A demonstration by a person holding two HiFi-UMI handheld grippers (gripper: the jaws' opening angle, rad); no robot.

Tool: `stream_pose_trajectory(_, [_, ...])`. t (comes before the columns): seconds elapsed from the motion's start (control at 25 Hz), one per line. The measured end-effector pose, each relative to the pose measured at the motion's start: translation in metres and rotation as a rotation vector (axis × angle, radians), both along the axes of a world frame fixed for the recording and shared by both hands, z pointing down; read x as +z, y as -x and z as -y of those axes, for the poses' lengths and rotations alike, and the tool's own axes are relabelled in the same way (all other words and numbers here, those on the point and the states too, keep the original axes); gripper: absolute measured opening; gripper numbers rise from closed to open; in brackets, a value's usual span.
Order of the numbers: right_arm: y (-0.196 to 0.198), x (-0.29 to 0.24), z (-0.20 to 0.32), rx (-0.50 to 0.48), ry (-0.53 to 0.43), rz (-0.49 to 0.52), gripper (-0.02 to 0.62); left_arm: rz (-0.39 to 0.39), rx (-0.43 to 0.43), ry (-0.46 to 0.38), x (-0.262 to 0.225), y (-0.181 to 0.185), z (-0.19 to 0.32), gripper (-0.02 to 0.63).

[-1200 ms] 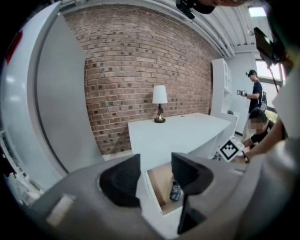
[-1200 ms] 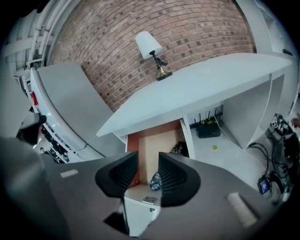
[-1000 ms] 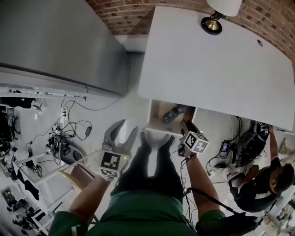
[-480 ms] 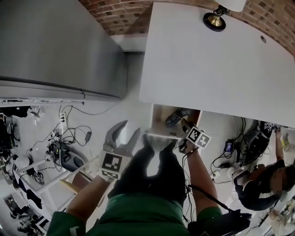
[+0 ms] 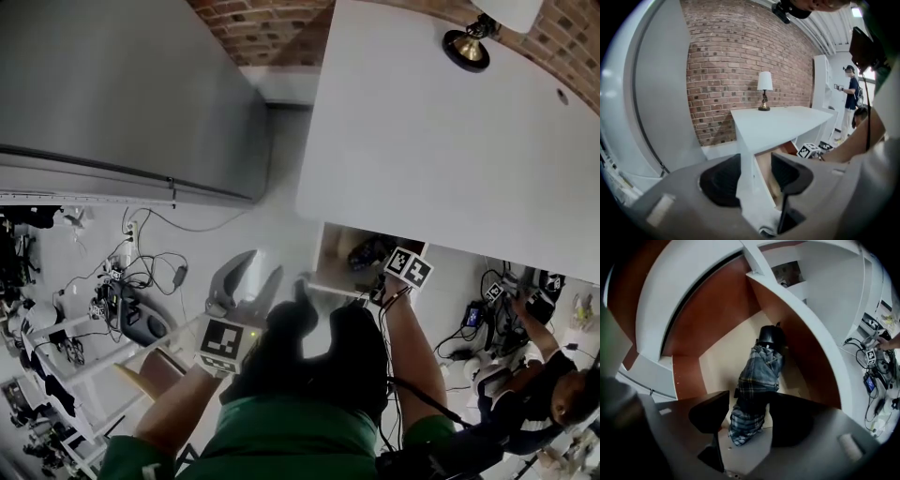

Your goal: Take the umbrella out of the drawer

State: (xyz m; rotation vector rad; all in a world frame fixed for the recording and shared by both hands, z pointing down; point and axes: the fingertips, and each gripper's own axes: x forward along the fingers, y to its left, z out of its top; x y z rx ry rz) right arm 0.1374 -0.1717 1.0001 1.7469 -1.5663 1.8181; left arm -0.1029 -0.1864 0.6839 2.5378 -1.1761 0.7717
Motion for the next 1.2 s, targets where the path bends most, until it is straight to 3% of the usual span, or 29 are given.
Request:
stream_pose_trajectory(0.44, [0.001, 0.027, 0.006, -0.042, 0.073, -0.084, 0.279, 0.005, -0.037, 0.008, 0.017, 0.013, 0.012, 0.196])
stream_pose_trajectory(0.84, [0.004, 0.041, 0.019, -0.031, 0.090, -0.066, 0.282, 0.005, -0.042, 0.016, 0.021, 0.015, 0.014, 0.187])
stream_pose_trajectory(1.08, [0.001, 0.033, 0.015, 0.049, 0.047, 0.002, 0.198, 0.024, -0.034, 0.007, 0.013, 0.018, 0.011, 0.177])
stream_pose_trajectory(1.2, [0.005, 0.020, 0.017, 0.055, -0.009, 0.019, 0.186, 0.023, -0.039, 0.007, 0.008, 0.023, 0.009, 0.173])
